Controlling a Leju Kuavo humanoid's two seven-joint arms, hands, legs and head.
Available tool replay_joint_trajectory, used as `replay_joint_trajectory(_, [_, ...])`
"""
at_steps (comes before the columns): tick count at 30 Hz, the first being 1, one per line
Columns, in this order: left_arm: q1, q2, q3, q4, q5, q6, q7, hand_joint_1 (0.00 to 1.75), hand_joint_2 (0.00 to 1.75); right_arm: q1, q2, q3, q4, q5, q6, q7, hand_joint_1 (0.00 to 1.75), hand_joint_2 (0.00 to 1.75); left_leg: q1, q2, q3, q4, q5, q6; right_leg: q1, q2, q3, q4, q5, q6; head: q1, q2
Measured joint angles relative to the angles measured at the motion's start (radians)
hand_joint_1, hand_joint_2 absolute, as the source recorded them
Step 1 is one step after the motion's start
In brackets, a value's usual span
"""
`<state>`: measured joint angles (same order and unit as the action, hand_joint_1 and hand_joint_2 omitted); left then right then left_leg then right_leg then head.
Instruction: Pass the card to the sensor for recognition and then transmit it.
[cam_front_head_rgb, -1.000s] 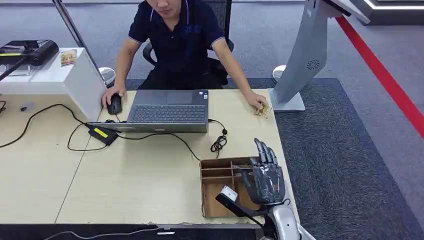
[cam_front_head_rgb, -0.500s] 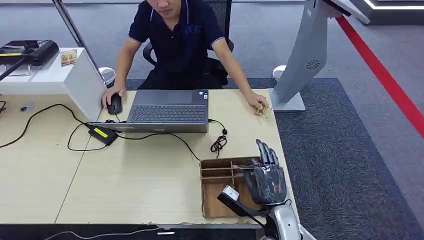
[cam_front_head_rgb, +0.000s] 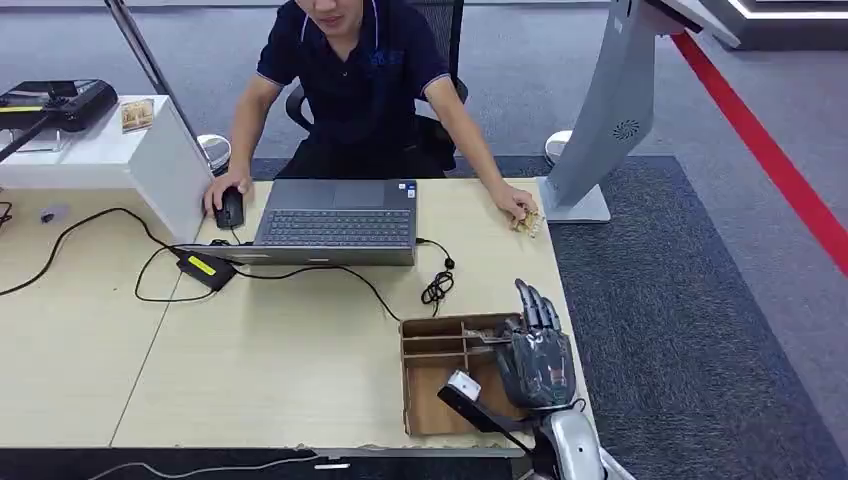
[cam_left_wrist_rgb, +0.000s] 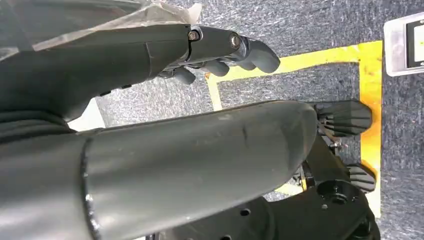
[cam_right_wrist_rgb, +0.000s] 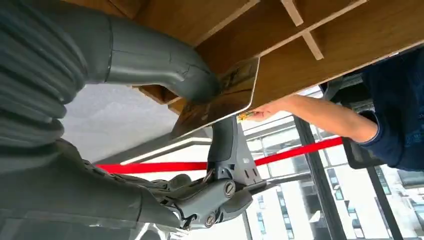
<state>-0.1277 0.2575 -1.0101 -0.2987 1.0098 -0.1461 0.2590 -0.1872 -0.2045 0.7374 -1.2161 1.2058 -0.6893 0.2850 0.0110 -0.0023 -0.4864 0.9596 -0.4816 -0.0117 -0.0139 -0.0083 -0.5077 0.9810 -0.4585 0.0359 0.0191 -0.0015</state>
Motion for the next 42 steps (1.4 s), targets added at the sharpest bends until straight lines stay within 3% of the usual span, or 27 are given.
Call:
replay_joint_trajectory(15, [0.000,0.000,0.000,0.000,-0.001,-0.001,0.000,0.00,0.00,0.001,0.000,-0.002,-0.001,0.010,-0.002,0.000,1.75,1.75,0.000,0.000,0.000,0.000,0.000,0.000,0.000,0.000,0.000,0.000,0.000,0.000,0.000,0.000])
replay_joint_trajectory(19, [0.001,0.000,0.000,0.000,0.004,0.005,0.000,0.00,0.00,0.032,0.002,-0.034,-0.046,0.032,-0.005,-0.031,1.75,1.75,0.000,0.000,0.000,0.000,0.000,0.000,0.000,0.000,0.000,0.000,0.000,0.000,0.000,0.000])
replay_joint_trajectory(28, [0.003,0.000,0.001,0.000,0.019,0.021,0.001,0.00,0.00,0.124,0.017,-0.187,-0.324,0.057,-0.010,-0.085,1.75,1.75,0.000,0.000,0.000,0.000,0.000,0.000,0.000,0.000,0.000,0.000,0.000,0.000,0.000,0.000])
replay_joint_trajectory(30, [0.004,0.000,0.002,0.000,0.021,0.022,0.002,0.00,0.00,0.143,0.024,-0.219,-0.381,0.047,-0.010,-0.127,1.75,1.75,0.000,0.000,0.000,0.000,0.000,0.000,0.000,0.000,0.000,0.000,0.000,0.000,0.000,0.000])
replay_joint_trajectory(35, [0.006,0.000,0.002,0.000,0.024,0.024,0.006,0.00,0.00,0.205,0.081,-0.331,-0.574,0.009,-0.011,-0.243,1.75,1.75,0.000,0.000,0.000,0.000,0.000,0.000,0.000,0.000,0.000,0.000,0.000,0.000,0.000,0.000])
replay_joint_trajectory(42, [0.004,0.000,0.002,0.000,0.019,0.023,0.007,0.00,0.00,0.239,0.126,-0.393,-0.730,-0.009,-0.012,-0.274,1.75,1.75,0.000,0.000,0.000,0.000,0.000,0.000,0.000,0.000,0.000,0.000,0.000,0.000,0.000,0.000])
